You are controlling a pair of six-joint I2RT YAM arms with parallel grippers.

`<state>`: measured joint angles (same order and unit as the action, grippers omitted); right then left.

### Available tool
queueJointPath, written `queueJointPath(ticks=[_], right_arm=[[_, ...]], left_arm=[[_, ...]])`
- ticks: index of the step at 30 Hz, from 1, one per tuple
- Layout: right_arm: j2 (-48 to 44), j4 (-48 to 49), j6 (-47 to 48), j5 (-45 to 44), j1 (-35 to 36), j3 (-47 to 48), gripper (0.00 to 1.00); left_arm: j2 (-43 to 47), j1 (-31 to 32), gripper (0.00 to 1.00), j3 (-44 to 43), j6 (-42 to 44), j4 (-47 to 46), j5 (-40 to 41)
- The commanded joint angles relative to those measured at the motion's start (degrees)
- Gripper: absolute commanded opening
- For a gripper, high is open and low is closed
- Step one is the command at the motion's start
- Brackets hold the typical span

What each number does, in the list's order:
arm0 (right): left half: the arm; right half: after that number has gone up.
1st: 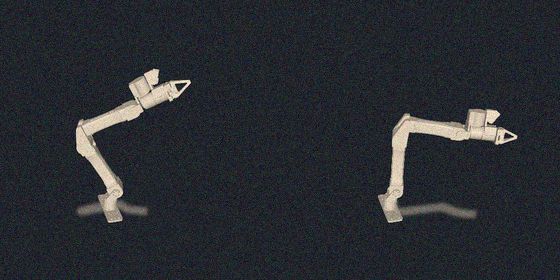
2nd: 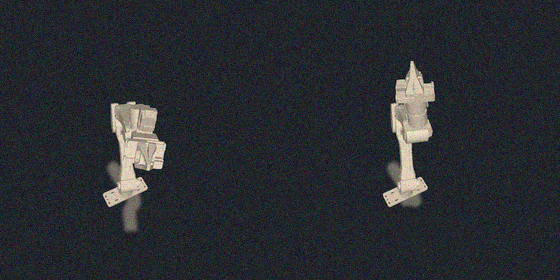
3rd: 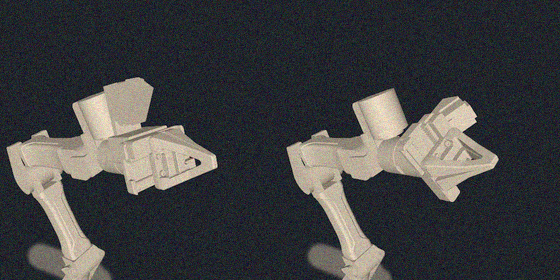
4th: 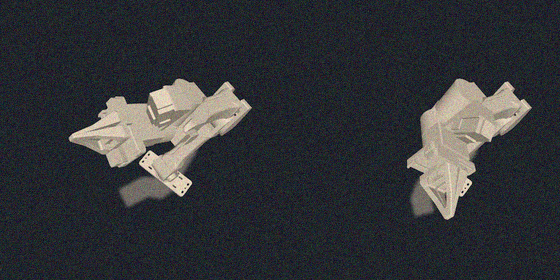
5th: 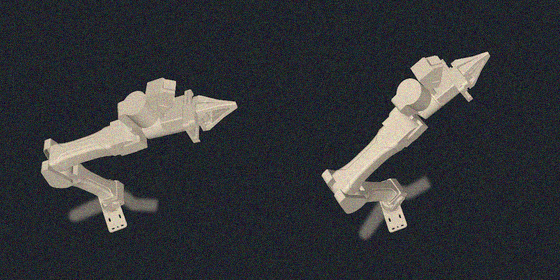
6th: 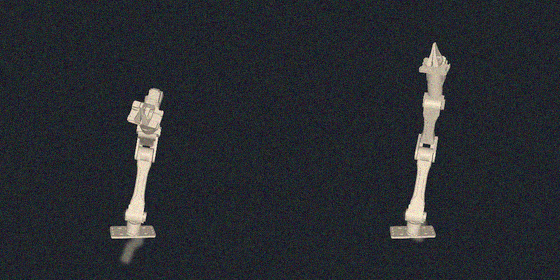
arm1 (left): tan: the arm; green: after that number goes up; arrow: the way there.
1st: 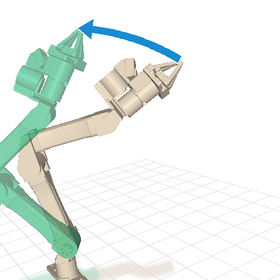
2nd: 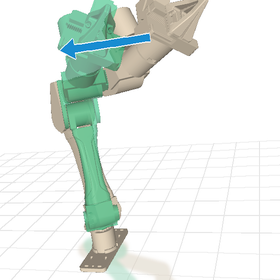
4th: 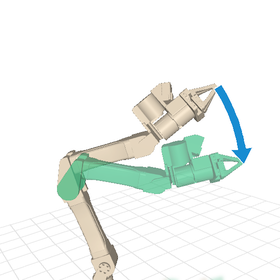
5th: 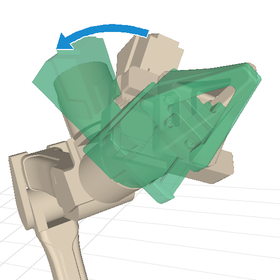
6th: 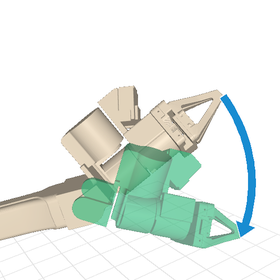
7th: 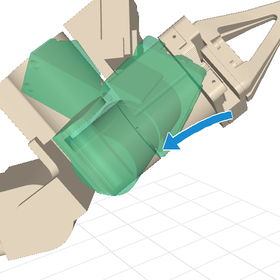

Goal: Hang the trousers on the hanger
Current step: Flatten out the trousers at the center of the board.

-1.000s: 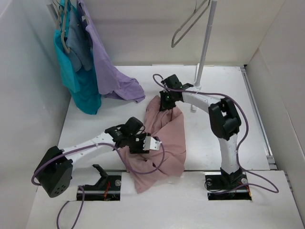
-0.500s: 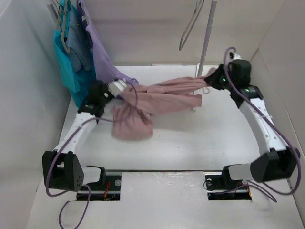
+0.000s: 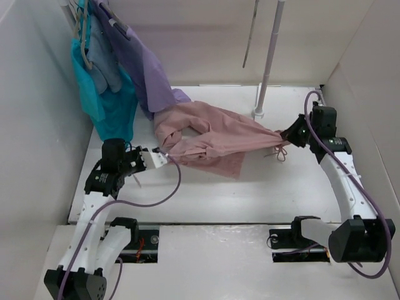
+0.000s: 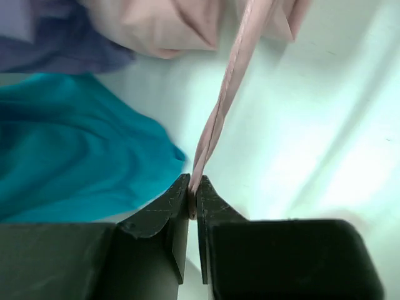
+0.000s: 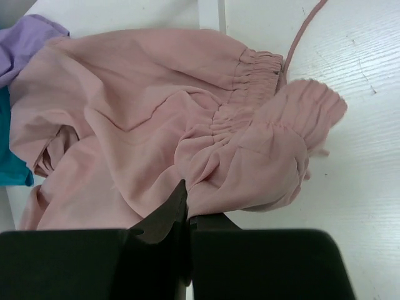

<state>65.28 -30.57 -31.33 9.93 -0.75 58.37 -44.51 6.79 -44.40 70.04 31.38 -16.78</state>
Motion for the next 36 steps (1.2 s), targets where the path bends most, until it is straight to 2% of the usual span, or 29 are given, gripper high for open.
queueJointPath(ticks=[1,3,4,7,9,10,12,14,21,24,28,30,31,32,35,36], right_arm=[[-2.3,-0.6,2.1,-2.6,-0.4,8.3,0.00],[-3.0,-2.0,4.0,-4.3,1.5,11.5,0.00],[-3.5,-2.6,4.0,-6.8,2.8,12.7,0.00],[-7.4,-2.6,5.1,-12.5,10.0,15.1,0.00],[-8.1,-2.6,5.1,-14.3,11.7,16.4,0.00],[-8.1,-2.6,5.1,-14.9,12.3,17.2,0.00],[-7.5,-3.1,5.1,-16.0,13.4,20.1,0.00],[-6.2,-3.1,5.1,-16.8,13.4,22.1,0.00],[-4.5,-1.5,3.9,-17.3,13.4,24.7,0.00],[-4.5,-0.8,3.4,-17.3,13.4,24.7,0.00],[-3.9,-0.3,2.9,-18.5,13.4,24.7,0.00],[-3.9,-0.3,2.3,-18.5,12.9,24.7,0.00],[-3.9,-0.3,2.3,-18.5,12.9,24.7,0.00],[-3.9,-0.3,2.3,-19.1,12.9,24.7,0.00],[-4.5,-1.3,2.3,-19.6,12.9,24.1,0.00],[-5.3,-1.9,2.3,-20.2,12.9,23.6,0.00]], left_arm=[[1.3,0.2,0.07,1.5,-1.7,-0.5,-0.5],[-2.0,0.2,0.23,1.0,-6.4,-4.0,0.1],[-3.6,0.8,0.36,0.3,-8.6,-4.6,0.1],[-10.8,3.9,0.86,-3.8,-13.0,-4.6,0.1],[-14.5,6.4,0.98,-5.2,-16.3,-4.6,0.1],[-18.4,7.9,1.00,-6.0,-18.3,-4.6,-1.0],[-22.0,13.4,1.00,-7.9,-20.4,-4.0,-2.5],[-26.6,18.9,1.00,-7.9,-23.8,-7.4,-3.9],[-40.5,31.8,1.00,-11.4,-27.2,-16.0,-7.3],[-45.6,34.4,1.00,-11.9,-27.8,-18.3,-11.0],[-46.1,37.4,1.00,-11.9,-28.5,-22.9,-18.4],[-46.6,39.5,1.00,-10.4,-29.1,-25.6,-19.2],[-47.2,40.2,1.00,-9.6,-31.3,-29.8,-18.6],[-47.2,40.8,0.85,-8.9,-33.3,-32.5,-15.7],[-47.8,41.5,0.48,-7.4,-39.1,-38.5,-11.8],[-47.2,41.5,0.13,-6.8,-40.6,-39.5,-10.8]])
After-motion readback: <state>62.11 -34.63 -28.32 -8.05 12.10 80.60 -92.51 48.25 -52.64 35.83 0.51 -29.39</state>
